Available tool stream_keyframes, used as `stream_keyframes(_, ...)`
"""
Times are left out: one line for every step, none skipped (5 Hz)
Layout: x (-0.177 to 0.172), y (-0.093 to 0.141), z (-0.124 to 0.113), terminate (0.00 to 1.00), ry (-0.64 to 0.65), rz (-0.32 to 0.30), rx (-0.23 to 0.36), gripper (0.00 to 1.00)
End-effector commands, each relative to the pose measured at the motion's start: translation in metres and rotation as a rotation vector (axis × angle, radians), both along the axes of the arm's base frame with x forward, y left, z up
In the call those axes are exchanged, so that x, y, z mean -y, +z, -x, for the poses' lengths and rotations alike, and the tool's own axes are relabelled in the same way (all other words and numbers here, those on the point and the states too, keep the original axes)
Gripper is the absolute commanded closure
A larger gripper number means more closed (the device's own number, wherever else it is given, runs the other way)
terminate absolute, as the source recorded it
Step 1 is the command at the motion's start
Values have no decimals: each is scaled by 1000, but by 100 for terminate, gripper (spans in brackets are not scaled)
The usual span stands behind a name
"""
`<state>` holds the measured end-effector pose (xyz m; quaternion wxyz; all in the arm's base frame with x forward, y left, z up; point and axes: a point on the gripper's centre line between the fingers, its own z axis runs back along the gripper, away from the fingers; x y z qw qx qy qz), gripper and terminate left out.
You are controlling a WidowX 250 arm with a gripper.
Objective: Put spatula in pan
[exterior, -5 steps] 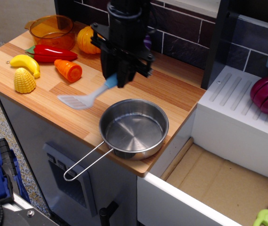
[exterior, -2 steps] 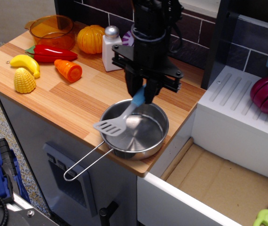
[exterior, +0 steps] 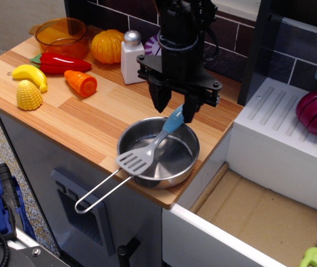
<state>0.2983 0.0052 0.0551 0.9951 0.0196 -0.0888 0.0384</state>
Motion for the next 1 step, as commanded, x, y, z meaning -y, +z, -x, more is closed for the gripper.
stream_keyframes(-1, 9, -3, 100, 2, 1, 34, 0)
